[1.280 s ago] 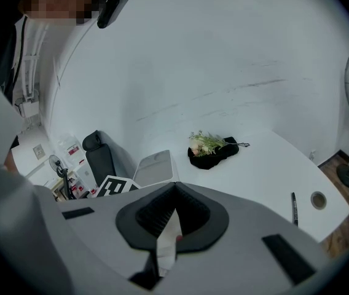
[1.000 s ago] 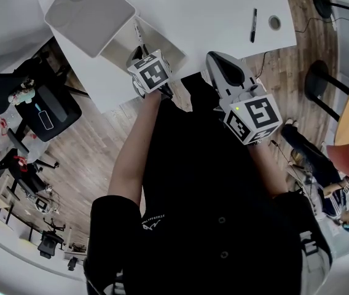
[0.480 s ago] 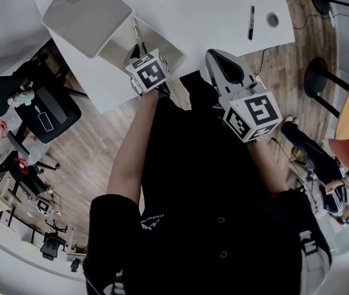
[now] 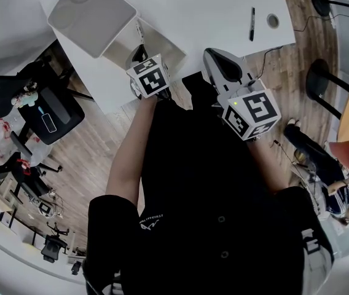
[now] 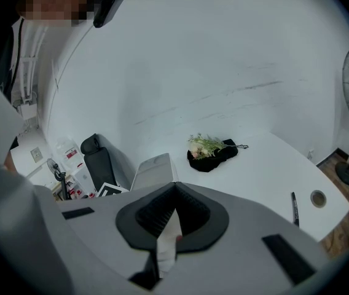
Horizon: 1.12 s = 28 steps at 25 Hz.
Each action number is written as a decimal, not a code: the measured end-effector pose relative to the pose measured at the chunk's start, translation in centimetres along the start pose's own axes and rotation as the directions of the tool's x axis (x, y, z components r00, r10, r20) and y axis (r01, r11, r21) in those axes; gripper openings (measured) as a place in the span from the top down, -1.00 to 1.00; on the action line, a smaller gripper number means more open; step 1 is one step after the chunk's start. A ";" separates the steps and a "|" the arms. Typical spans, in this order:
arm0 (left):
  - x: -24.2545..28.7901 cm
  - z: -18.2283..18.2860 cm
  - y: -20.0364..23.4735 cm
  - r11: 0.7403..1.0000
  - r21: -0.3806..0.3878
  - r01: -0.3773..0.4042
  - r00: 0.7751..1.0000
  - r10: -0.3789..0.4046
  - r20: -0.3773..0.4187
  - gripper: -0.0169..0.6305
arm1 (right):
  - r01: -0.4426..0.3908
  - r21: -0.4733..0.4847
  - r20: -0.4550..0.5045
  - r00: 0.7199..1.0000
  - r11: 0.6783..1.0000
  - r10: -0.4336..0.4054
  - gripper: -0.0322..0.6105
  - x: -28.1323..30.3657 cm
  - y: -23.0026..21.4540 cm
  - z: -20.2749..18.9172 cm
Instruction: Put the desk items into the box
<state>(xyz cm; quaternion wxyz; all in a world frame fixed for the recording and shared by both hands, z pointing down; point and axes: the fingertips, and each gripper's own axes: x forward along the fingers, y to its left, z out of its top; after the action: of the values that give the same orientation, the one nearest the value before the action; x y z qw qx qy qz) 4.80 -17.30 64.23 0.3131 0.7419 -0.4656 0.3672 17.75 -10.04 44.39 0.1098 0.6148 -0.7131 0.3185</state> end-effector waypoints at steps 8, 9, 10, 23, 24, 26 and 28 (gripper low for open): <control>-2.3 1.1 0.2 0.998 0.036 0.051 0.996 -0.053 0.067 0.92 | 0.001 -0.002 0.017 1.000 1.000 -0.001 0.90 -0.1 1.0 0.3; -2.6 1.2 0.3 0.998 0.042 0.054 0.996 -0.057 0.074 0.93 | 0.001 -0.002 0.019 1.000 1.000 -0.001 0.90 -0.2 1.2 0.4; -3.1 1.3 0.4 0.997 0.047 0.060 0.994 -0.064 0.083 0.93 | 0.001 -0.003 0.022 1.000 1.000 -0.001 0.90 -0.2 1.5 0.5; -9.8 4.4 1.8 0.980 0.095 0.176 0.949 -0.194 0.248 0.92 | 0.001 -0.022 0.073 0.997 1.000 0.001 0.90 -0.4 5.2 1.1; -10.5 4.6 1.7 0.975 0.101 0.198 0.941 -0.218 0.260 0.92 | 0.000 -0.023 0.077 0.997 1.000 0.001 0.90 -0.4 5.5 1.1; -11.7 5.1 1.4 0.962 0.114 0.248 0.920 -0.271 0.285 0.92 | -0.001 -0.026 0.084 0.996 1.000 0.003 0.90 -0.4 6.2 1.2; -12.9 5.4 1.3 0.952 0.133 0.277 0.901 -0.305 0.308 0.92 | -0.003 -0.031 0.092 0.996 1.000 0.006 0.90 -0.4 6.9 1.3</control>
<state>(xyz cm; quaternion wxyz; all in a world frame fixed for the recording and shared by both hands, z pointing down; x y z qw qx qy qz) 1.14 -16.23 50.74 0.2514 0.8660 -0.3785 0.2088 11.58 -10.17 40.96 0.0856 0.6254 -0.7237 0.2789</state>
